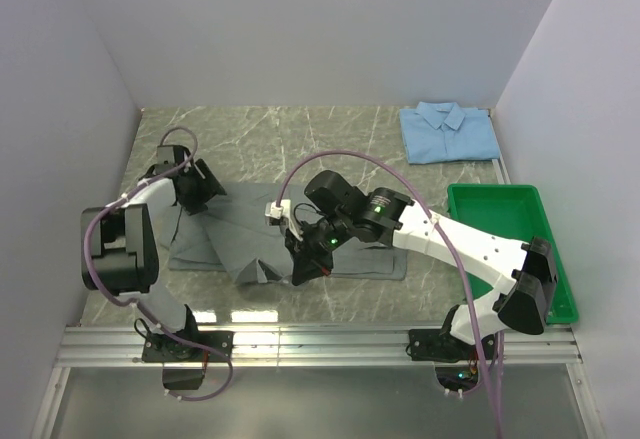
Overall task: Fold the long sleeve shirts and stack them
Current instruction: Fold the shirt
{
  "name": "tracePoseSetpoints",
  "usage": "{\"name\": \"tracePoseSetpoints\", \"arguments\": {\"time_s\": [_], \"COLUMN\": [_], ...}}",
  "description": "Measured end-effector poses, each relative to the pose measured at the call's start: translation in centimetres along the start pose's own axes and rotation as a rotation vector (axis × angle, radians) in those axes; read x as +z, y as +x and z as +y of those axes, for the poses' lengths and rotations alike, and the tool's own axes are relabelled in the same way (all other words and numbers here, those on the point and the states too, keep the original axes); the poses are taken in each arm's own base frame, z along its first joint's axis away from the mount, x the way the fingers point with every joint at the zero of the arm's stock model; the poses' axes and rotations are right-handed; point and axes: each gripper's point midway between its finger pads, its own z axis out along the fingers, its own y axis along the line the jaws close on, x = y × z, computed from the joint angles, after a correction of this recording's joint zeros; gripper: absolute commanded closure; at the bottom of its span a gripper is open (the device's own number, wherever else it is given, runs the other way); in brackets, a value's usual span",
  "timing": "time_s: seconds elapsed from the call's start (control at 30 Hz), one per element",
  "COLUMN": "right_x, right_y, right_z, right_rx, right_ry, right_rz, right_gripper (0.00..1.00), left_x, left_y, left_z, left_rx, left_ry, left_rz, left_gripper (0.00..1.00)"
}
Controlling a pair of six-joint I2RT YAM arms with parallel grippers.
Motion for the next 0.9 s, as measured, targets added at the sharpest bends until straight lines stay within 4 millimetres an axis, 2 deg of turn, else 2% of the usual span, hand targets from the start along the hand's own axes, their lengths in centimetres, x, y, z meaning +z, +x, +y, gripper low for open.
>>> {"name": "tracePoseSetpoints", "arguments": {"time_s": [0.13, 0.3, 0.57, 0.67, 0.83, 0.9], "right_x": [-0.3, -0.3, 0.8, 1.3, 2.0, 2.0], "right_y": [-0.1, -0.5, -0.7, -0.5, -0.4, -0.5], "right_z": [1.2, 2.4, 2.0, 1.6, 0.9, 0.9], "right_rx": [-0.002, -0.001, 0.048, 0.068, 0.086, 0.085], "right_ry": [-0.062, -0.127, -0.128, -0.128, -0.121, -0.121], "right_rz": [0.002, -0.015, -0.033, -0.020, -0.002, -0.004], "right_gripper": [1.00, 1.00, 0.99, 0.98, 0.98, 0.98], "left_x": [1.3, 1.4, 1.1, 0.3, -2.4, -2.7], "left_y": [1.1, 0.7, 1.0, 0.9, 0.4, 0.4], "left_z": [1.1, 1.2, 0.6, -0.9, -5.9, -7.4], "left_rx": [-0.008, -0.011, 0.035, 0.094, 0.207, 0.232], "left_ry": [-0.043, -0.053, -0.060, -0.036, 0.113, 0.166], "left_rz": [0.040, 0.033, 0.023, -0.004, -0.096, -0.107], "left_gripper": [0.28, 0.28, 0.27, 0.28, 0.28, 0.28]}}
